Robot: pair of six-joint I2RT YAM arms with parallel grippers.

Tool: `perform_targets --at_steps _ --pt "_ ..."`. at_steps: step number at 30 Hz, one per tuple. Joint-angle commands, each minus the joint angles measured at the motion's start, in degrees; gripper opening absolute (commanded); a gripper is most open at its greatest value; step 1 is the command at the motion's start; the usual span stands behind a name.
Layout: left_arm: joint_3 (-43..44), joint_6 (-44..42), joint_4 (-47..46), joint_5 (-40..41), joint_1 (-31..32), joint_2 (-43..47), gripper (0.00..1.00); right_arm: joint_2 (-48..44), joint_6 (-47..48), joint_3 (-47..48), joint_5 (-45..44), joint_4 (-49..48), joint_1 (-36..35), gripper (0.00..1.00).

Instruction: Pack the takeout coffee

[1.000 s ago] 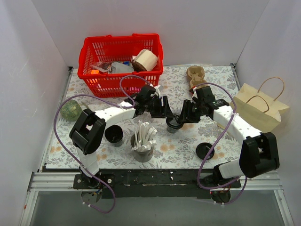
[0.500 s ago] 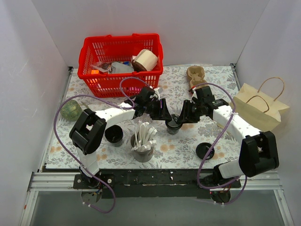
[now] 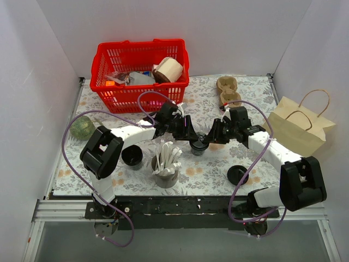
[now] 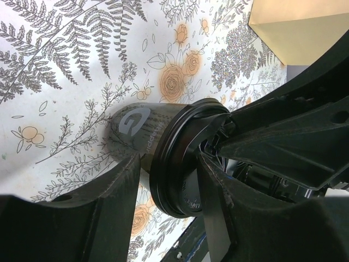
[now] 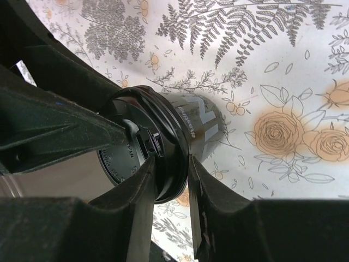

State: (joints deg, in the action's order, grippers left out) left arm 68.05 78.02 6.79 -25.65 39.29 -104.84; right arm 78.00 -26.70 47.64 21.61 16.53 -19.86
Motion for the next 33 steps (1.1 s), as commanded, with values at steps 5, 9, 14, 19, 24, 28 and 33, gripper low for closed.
perform_targets --at_steps 5,9,14,19,24,28,33 --pt "-3.54 0.29 2.53 2.45 0.18 0.25 0.43 1.99 2.26 -9.06 -0.6 -5.64 0.17 0.29" --pt "-3.01 0.55 2.44 2.97 0.18 1.12 0.43 0.93 3.93 -4.49 -2.44 -0.47 0.26 0.38" --pt "-0.38 0.82 2.7 4.29 0.18 1.83 0.59 0.66 3.5 3.42 -3.32 4.64 0.17 0.54" --pt "2.26 0.64 2.97 5.08 0.18 2.88 0.72 1.46 2.09 6.24 -1.48 5.09 0.17 0.6" --pt "5.06 -0.23 3.76 6.05 0.18 3.94 0.87 1.9 1.3 7.73 0.01 4.82 0.17 0.62" --pt "7.7 -1.64 5.95 8.06 0.18 4.55 0.98 2.07 0.86 7.91 -0.6 5.17 0.17 0.62" --pt "11.66 -4.27 9.9 12.55 0.18 7.18 0.98 2.16 0.68 7.03 -2.44 5.7 0.17 0.62"
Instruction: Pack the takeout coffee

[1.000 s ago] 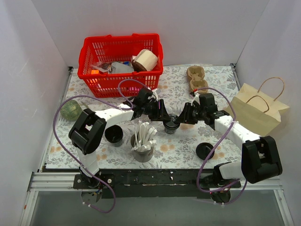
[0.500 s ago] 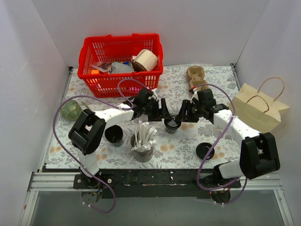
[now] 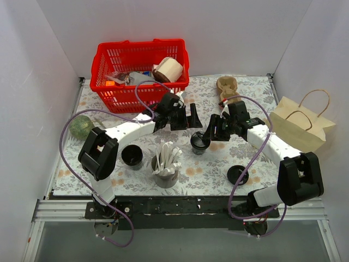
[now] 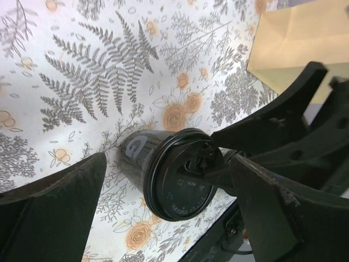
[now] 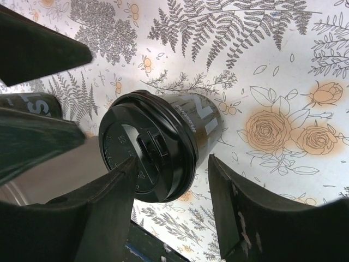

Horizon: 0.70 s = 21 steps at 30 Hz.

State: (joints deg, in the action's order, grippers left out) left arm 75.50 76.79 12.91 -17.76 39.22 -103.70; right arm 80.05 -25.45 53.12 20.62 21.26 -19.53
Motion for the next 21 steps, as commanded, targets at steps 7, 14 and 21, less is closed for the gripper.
perform_targets --at_steps 7,14,21 --pt "3.95 -3.23 5.29 11.69 0.24 14.91 0.98 0.19 -1.27 0.05 -1.64 -0.42 -0.16 0.59" --pt "-2.9 -1.39 6.52 19.14 0.24 27.11 0.98 0.89 -1.79 -0.48 -2.16 -0.78 -0.07 0.52" --pt "-13.17 1.6 13.19 29.88 0.24 40.83 0.98 1.25 -2.23 -1.18 -1.72 -2.36 -0.16 0.44"
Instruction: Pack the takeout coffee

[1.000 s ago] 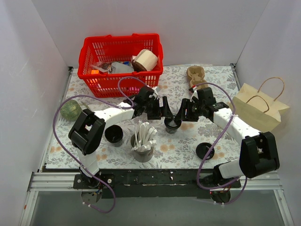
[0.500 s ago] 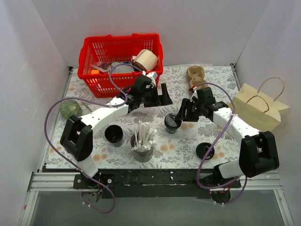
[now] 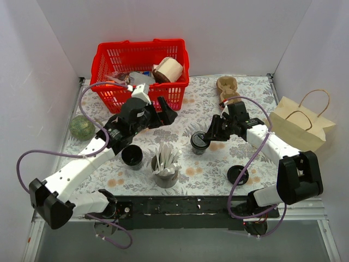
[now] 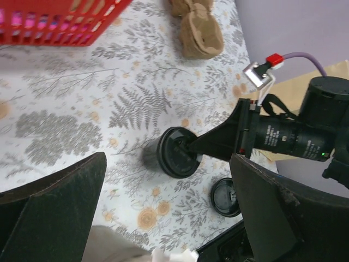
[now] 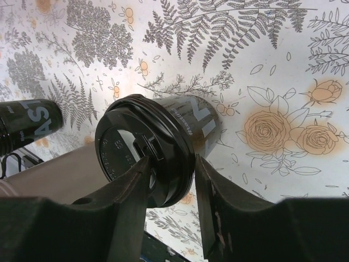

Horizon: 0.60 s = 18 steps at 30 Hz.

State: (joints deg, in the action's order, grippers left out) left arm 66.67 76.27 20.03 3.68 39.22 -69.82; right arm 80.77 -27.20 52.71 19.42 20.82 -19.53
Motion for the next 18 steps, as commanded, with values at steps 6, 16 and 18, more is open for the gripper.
perform_targets --at_steps 6,16,18 --pt "-8.4 4.93 16.6 11.69 0.24 14.53 0.98 -0.09 -0.22 -0.06 -4.39 -0.26 0.1 0.33" --pt "-12.36 8.37 19.35 12.41 0.24 19.37 0.98 -5.62 1.97 -1.82 -5.09 3.96 5.72 0.28" --pt "-13.23 8.98 18.3 11.7 0.24 19.46 0.98 -7.38 2.94 -2.26 -5.71 6.86 8.01 0.28"
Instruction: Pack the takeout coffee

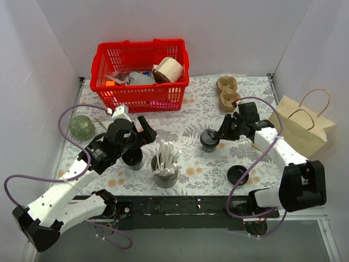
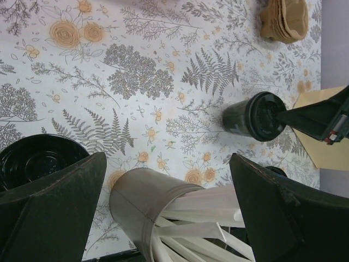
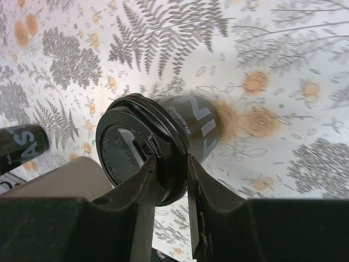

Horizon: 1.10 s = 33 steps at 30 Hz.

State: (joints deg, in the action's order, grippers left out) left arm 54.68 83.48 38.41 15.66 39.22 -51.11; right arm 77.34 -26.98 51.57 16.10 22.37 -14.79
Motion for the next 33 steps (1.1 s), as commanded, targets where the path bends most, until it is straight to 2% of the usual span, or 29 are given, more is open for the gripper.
perform_targets --at_steps 1,9,12,13,16,22,26,30,31,33 --pt "-1.5 1.86 -0.44 -0.28 0.24 0.84 0.98 -4.47 3.86 -1.3 -2.73 6.36 4.06 0.28" --pt "-1.94 2.65 -1.41 -1.16 0.33 1.19 0.98 -10.54 7.47 -5.78 -4.76 12.78 12.85 0.28" --pt "-2.91 2.65 -2.81 -2.04 0.24 1.98 0.98 -12.38 7.82 -6.4 -5.03 12.96 13.2 0.38" --pt "-2.82 2.74 -3.08 -2.12 0.33 1.98 0.98 -12.82 7.47 -5.96 -4.85 13.05 13.2 0.47" --pt "-2.56 2.13 -3.34 -2.56 0.33 1.54 0.98 -14.32 7.21 -4.64 -4.93 13.4 13.12 0.59" --pt "-1.94 1.33 -3.26 -1.95 0.24 0.75 0.98 -17.57 11.05 0.19 -3.89 12.44 13.12 0.63" --pt "-2.2 0.54 -4.75 -2.21 0.24 -0.04 0.98 -17.67 15.02 3.09 -0.19 7.7 10.31 0.65" --pt "-2.9 -0.07 -8.42 -4.31 0.24 -2.32 0.98 -12.67 16.0 8.88 -6.94 4.87 2.85 0.66" --pt "-2.99 -0.16 -9.14 -5.63 0.24 -2.85 0.98 -10.83 15.91 12.99 -8.26 5.31 1.27 0.66" --pt "-2.73 0.19 -9.76 -5.82 0.15 -3.99 0.98 -4.85 14.95 17.22 -10.9 6.37 1.08 0.66"
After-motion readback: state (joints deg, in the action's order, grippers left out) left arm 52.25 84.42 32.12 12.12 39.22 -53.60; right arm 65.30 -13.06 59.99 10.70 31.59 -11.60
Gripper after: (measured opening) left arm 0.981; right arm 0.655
